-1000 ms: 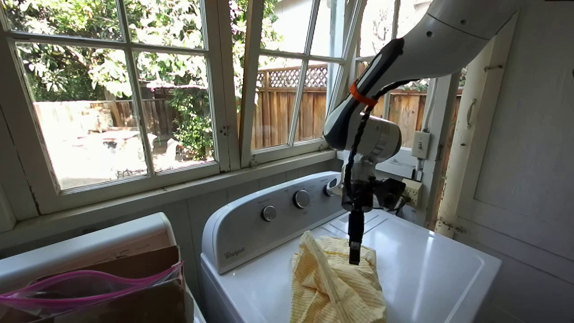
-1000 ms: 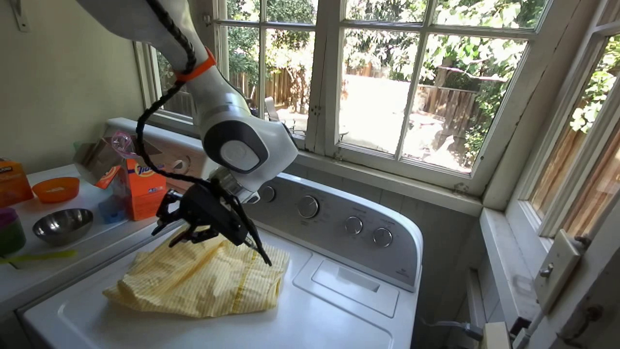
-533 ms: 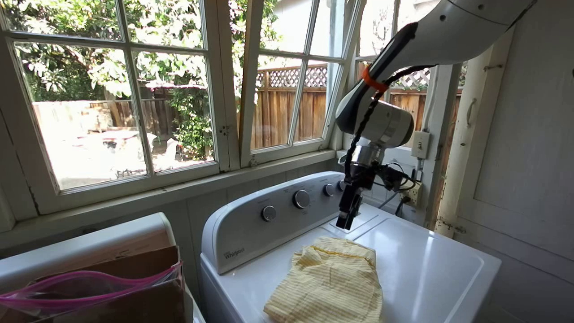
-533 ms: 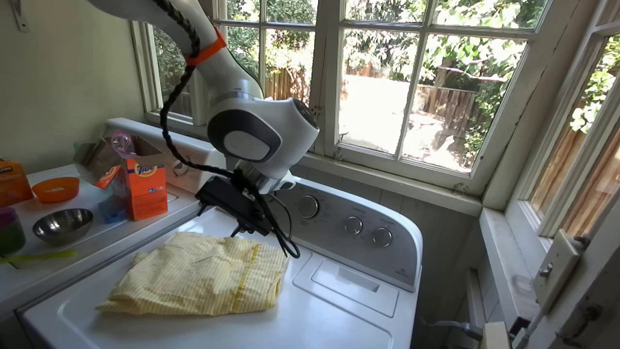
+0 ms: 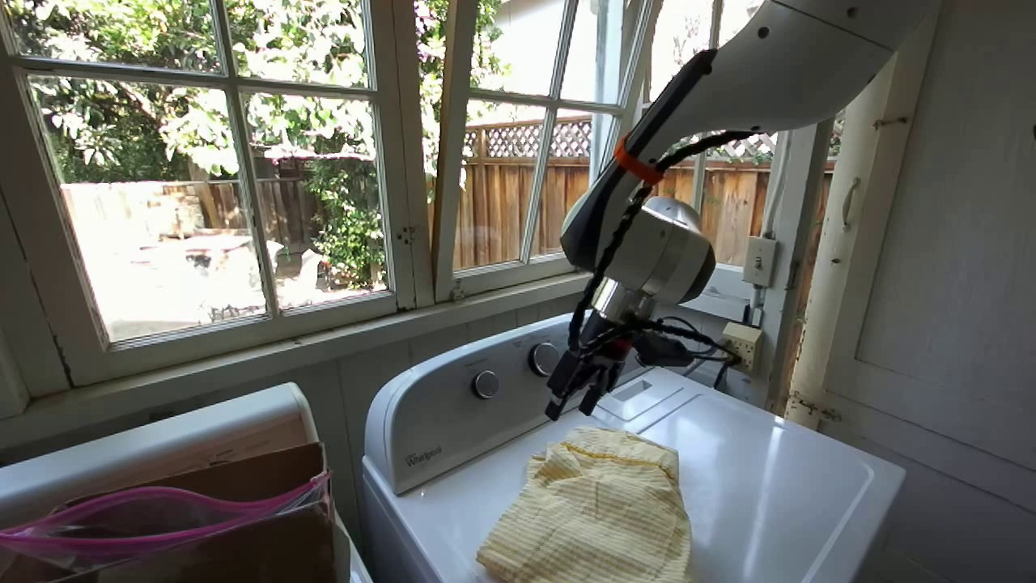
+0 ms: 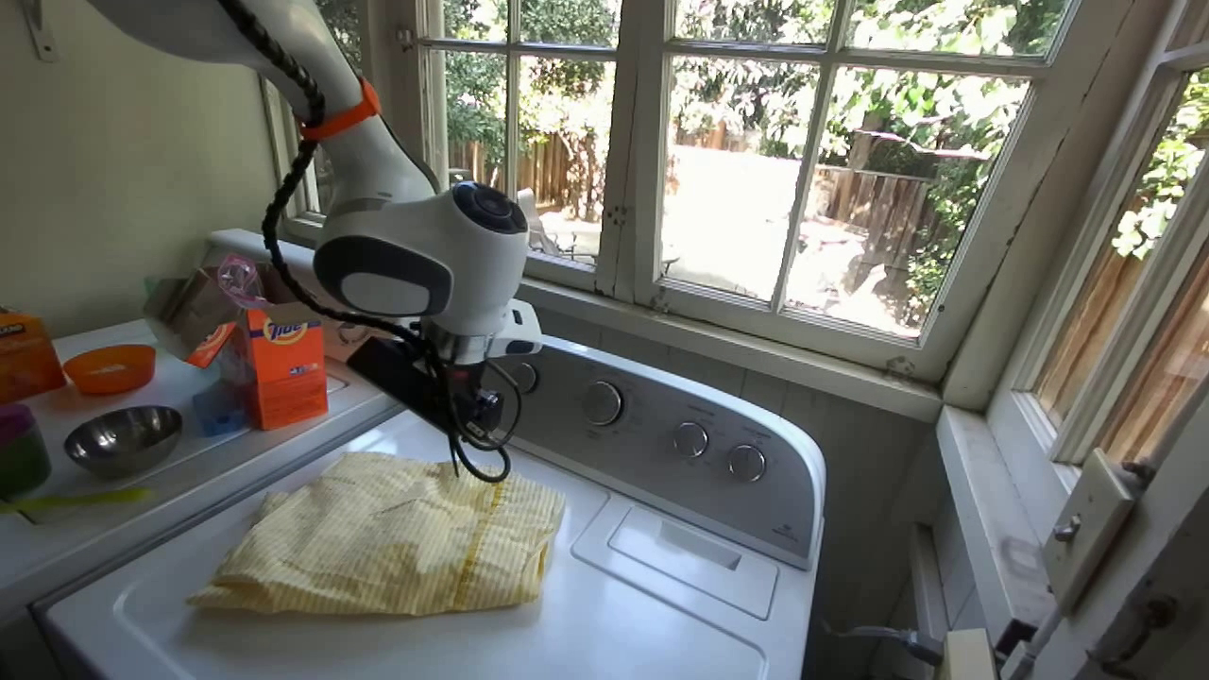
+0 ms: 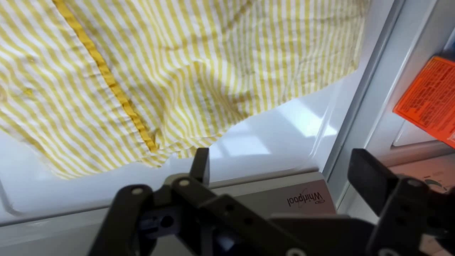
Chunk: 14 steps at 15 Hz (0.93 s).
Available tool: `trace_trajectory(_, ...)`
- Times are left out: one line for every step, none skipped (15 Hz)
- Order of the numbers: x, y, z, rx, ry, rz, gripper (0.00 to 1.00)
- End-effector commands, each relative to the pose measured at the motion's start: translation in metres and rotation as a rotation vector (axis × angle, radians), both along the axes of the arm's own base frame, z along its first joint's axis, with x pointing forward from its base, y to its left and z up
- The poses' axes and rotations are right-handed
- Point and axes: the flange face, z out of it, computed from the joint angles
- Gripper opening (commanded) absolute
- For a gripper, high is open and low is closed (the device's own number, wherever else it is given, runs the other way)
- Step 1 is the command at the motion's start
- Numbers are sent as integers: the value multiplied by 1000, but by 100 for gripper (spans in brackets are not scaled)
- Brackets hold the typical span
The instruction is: Unfold the yellow towel.
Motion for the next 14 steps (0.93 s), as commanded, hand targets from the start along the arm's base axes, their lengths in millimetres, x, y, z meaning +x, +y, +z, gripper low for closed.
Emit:
trace_trajectory(0, 2, 1, -1, 0, -8, 100)
trace_trajectory(0, 1, 1, -1, 0, -12, 100)
trace_trajectory(1, -1, 1, -1, 0, -17, 100)
trace_trajectory(-2, 5, -1, -46, 16, -43, 100)
trace_trajectory(-3, 14, -1, -66, 37, -58, 100)
trace_trajectory(-4, 23, 0, -101, 56, -62, 100)
trace_trajectory(-10, 25, -8, -154, 85, -64, 100)
trace_trajectory(-9, 33, -8, -195, 100, -64, 100)
trace_trajectory(-6, 40, -8, -243, 101, -67, 100)
trace_trajectory(-2, 48, -9, -293, 100, -69, 100)
trace_trajectory(2, 57, -10, -342, 109, -76, 100)
trace_trajectory(6, 68, -11, -393, 119, -84, 100)
trace_trajectory(10, 86, -9, -422, 126, -94, 100)
trace_trajectory(-1, 65, -3, -346, 100, -74, 100)
